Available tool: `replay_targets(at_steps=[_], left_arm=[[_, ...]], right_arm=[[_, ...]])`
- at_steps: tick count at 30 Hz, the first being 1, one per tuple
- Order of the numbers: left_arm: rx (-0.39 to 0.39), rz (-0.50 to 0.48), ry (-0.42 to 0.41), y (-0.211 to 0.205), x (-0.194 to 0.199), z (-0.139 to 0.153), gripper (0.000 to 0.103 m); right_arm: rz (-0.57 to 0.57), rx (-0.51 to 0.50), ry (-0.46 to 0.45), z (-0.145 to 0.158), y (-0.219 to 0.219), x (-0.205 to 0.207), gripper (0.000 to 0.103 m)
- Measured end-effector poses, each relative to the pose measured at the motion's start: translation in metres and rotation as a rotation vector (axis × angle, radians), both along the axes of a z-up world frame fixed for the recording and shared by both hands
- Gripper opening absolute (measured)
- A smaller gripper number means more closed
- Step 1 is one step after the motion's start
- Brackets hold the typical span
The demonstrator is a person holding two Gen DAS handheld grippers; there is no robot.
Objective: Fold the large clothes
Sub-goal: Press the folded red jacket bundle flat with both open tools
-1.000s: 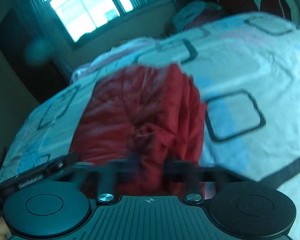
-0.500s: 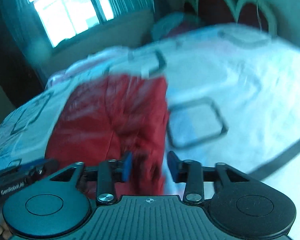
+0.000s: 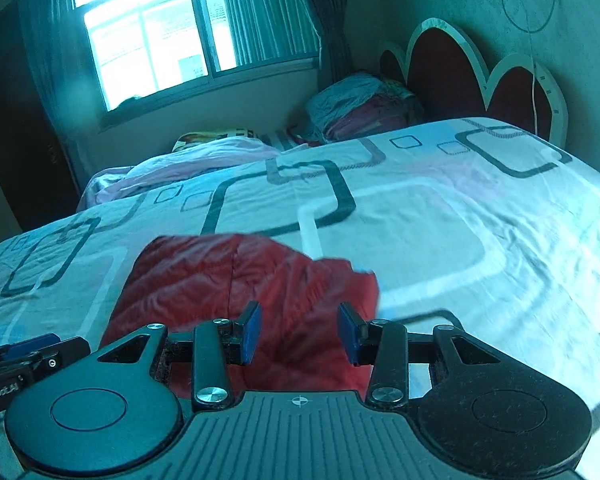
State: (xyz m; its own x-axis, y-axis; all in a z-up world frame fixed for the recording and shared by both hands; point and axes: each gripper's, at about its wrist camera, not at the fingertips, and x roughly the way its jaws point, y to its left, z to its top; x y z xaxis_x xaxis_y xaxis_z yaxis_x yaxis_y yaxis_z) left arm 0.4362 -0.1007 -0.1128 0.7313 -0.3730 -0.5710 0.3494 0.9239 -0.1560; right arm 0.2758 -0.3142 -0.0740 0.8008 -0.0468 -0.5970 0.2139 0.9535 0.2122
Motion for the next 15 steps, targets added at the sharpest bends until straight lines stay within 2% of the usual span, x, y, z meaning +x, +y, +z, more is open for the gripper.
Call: replay_targets(at_steps=[5,11,15], left_arm=[[0.017,0.015,0.006,-0.007,0.021,-0.016,0.047],[0.061,-0.003,0.043,-0.018,0.033,-0.042,0.048],[0.081,-0.018,0.037,-0.022,0.034,-0.05,0.048]], right_arm=[[-0.044,-0.02,0.019,-0.014,-0.005,0.029,0.042],[-0.074,-0.072,0.122,-0.061,-0.012,0.056,0.041],[-0.078,-0.13,0.141,-0.085,-0.011,0.062,0.041]])
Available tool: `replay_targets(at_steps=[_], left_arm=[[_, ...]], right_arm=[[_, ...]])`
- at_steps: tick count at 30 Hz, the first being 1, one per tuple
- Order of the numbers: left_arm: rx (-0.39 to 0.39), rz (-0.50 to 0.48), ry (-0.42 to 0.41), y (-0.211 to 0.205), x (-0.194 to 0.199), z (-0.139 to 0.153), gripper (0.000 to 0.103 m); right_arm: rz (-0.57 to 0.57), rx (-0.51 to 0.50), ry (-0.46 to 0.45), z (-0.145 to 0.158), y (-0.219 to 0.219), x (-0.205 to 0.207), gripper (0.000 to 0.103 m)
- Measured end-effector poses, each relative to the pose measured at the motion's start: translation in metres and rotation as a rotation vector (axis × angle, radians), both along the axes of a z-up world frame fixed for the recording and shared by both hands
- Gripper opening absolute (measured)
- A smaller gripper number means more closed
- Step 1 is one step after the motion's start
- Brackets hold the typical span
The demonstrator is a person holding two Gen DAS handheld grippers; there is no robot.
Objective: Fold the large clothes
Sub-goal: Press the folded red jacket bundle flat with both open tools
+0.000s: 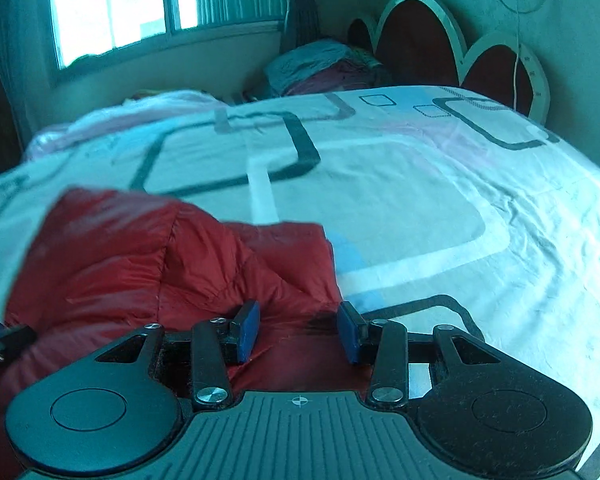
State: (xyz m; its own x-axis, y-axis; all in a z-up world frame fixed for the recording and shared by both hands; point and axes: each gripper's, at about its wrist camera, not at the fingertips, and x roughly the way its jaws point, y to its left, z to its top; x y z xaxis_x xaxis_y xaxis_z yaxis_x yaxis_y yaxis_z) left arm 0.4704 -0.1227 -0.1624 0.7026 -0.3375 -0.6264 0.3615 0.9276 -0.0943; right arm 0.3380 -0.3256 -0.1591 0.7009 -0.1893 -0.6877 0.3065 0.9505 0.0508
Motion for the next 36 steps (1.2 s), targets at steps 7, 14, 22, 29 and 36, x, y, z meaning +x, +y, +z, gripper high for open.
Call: replay_targets(at_steps=[7,14,22,29,36], left_arm=[[0.007,0.038,0.049,0.003,0.004,0.01,0.056],[0.003,0.059,0.032,0.008,-0.013,0.028,0.06],[-0.04,0.015,0.031,0.022,-0.07,0.042,0.061],[-0.022,0.016,0.052,0.023,-0.089,0.024,0.061],[-0.012,0.009,0.055,0.022,-0.089,0.021,0.06]], right_arm=[[0.006,0.04,0.01,0.008,-0.009,-0.004,0.042],[0.094,0.074,-0.082,0.051,0.001,-0.056,0.042],[0.191,0.089,-0.08,0.059,0.01,-0.126,0.042],[0.183,0.131,-0.034,0.041,0.008,-0.15,0.042],[0.169,0.147,0.001,0.028,0.002,-0.157,0.042]])
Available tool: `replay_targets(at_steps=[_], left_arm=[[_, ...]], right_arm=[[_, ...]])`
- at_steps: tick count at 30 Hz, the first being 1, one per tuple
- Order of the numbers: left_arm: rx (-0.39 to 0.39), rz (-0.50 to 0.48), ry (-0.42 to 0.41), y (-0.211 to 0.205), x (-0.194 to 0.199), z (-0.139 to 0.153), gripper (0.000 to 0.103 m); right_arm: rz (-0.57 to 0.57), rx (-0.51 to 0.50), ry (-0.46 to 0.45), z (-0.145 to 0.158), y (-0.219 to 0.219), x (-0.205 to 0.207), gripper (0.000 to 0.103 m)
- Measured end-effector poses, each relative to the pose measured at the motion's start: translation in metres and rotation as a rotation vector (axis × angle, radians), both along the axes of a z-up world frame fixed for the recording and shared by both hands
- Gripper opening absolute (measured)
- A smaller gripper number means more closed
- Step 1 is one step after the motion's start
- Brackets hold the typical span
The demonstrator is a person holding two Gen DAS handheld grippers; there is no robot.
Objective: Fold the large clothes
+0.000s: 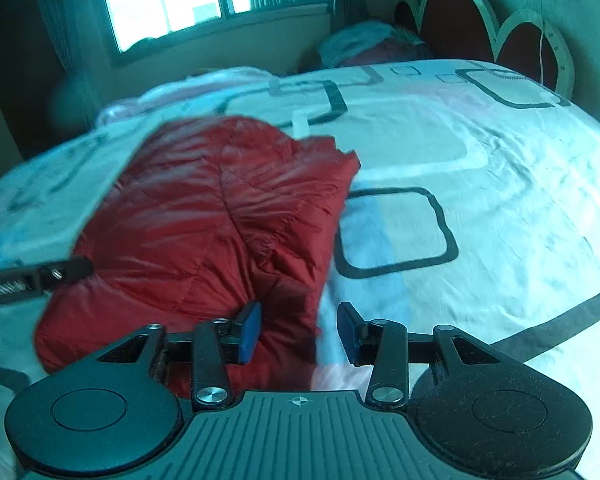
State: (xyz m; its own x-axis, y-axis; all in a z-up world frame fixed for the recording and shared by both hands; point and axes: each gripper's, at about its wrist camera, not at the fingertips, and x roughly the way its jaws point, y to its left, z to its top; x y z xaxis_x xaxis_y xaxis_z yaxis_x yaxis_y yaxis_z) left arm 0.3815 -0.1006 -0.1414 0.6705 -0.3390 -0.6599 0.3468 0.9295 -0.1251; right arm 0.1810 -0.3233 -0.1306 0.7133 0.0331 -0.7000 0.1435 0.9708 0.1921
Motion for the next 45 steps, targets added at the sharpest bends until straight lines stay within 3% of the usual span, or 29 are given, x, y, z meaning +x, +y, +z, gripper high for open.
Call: replay_targets(at_steps=[6,15,20,21,24,30,34,38,41,44,45], left_arm=[[0.013,-0.02,0.006,-0.002,0.004,-0.009,0.061],[0.005,-0.014,0.016,0.0,0.006,0.005,0.064],[-0.039,-0.003,0.015,0.004,0.009,0.014,0.069],[-0.045,-0.001,0.014,0.005,0.009,0.015,0.071],[-0.052,0.001,0.012,0.006,0.014,0.02,0.074],[-0.033,-0.008,0.013,-0.002,0.029,0.022,0.073],[-0.016,-0.02,0.017,-0.009,0.042,0.018,0.065],[-0.004,-0.042,0.032,-0.015,0.049,0.01,0.064],[-0.002,-0.048,0.037,-0.017,0.05,0.007,0.067],[-0.021,-0.054,0.059,-0.013,0.055,0.007,0.076],[-0.029,-0.054,0.07,-0.011,0.059,0.006,0.08]], right_arm=[[0.004,0.034,0.08,-0.025,-0.005,0.012,0.042],[0.0,0.051,0.051,0.002,-0.01,0.01,0.042],[-0.025,0.113,0.028,0.013,-0.016,0.016,0.043],[-0.028,0.116,0.025,0.015,-0.017,0.019,0.044],[-0.048,0.102,-0.002,0.02,-0.019,0.023,0.084],[-0.036,0.053,-0.049,0.035,-0.014,0.04,0.084],[-0.042,0.008,-0.08,0.04,-0.01,0.059,0.084],[-0.061,-0.022,-0.002,0.019,-0.012,0.084,0.084],[-0.073,0.018,0.038,0.005,-0.021,0.089,0.084],[-0.075,0.076,0.044,0.001,-0.032,0.091,0.085],[-0.079,0.101,0.053,0.0,-0.036,0.093,0.092]])
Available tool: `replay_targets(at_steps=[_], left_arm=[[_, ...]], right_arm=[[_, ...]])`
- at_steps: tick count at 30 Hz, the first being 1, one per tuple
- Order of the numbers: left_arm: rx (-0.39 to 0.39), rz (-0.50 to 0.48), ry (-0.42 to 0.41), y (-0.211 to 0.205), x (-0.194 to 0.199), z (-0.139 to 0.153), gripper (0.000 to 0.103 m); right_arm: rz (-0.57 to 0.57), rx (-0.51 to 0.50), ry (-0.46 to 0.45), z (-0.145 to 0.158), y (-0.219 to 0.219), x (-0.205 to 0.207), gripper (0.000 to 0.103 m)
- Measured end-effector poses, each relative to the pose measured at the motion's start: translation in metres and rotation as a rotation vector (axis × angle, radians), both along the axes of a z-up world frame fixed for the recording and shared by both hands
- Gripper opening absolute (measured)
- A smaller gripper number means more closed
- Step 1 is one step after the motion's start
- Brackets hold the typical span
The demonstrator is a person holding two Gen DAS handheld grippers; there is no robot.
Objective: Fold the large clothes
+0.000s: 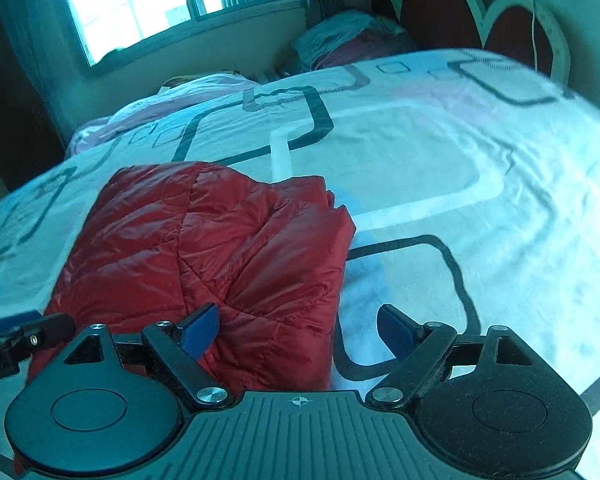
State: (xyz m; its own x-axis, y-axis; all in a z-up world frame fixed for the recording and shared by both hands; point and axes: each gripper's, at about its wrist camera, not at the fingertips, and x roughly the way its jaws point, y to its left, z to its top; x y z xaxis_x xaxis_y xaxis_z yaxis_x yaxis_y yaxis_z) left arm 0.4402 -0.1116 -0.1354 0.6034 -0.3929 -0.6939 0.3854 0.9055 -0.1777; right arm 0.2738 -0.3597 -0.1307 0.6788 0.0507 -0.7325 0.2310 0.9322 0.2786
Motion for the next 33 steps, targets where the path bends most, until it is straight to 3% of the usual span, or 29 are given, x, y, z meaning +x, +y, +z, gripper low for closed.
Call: replay_targets(at_steps=[1,2,9,12,14,15,16,20,22,26,33], left_arm=[[-0.014,-0.002,0.017,0.002,0.004,-0.001,0.081],[-0.025,-0.003,0.03,0.004,0.007,-0.002,0.083],[-0.111,-0.032,0.114,0.006,0.025,-0.019,0.092],[-0.133,-0.047,0.127,0.005,0.029,-0.028,0.092],[-0.153,-0.047,0.135,0.006,0.03,-0.032,0.085],[-0.158,-0.046,0.132,0.006,0.028,-0.032,0.081],[-0.155,-0.047,0.126,0.006,0.027,-0.032,0.079],[-0.162,-0.036,0.116,0.006,0.025,-0.027,0.066],[-0.16,-0.039,0.1,0.007,0.02,-0.022,0.057],[-0.155,-0.035,0.067,0.01,0.008,-0.01,0.041],[-0.132,0.021,0.003,0.045,-0.017,0.025,0.037]], right_arm=[[-0.01,0.026,0.006,-0.002,-0.005,0.002,0.101],[-0.011,0.057,0.007,-0.004,-0.01,0.003,0.102],[-0.004,0.313,0.051,-0.035,-0.038,0.019,0.102],[0.019,0.317,0.045,-0.039,-0.037,0.023,0.102],[0.035,0.299,0.047,-0.038,-0.033,0.024,0.101],[0.053,0.304,0.043,-0.038,-0.032,0.024,0.089],[0.07,0.33,0.044,-0.038,-0.032,0.027,0.071],[0.061,0.398,0.061,-0.039,-0.031,0.027,0.052],[0.057,0.443,0.046,-0.036,-0.031,0.024,0.034],[0.069,0.412,0.004,-0.017,-0.019,0.018,0.027],[0.133,0.438,-0.026,0.006,0.018,0.013,0.026]])
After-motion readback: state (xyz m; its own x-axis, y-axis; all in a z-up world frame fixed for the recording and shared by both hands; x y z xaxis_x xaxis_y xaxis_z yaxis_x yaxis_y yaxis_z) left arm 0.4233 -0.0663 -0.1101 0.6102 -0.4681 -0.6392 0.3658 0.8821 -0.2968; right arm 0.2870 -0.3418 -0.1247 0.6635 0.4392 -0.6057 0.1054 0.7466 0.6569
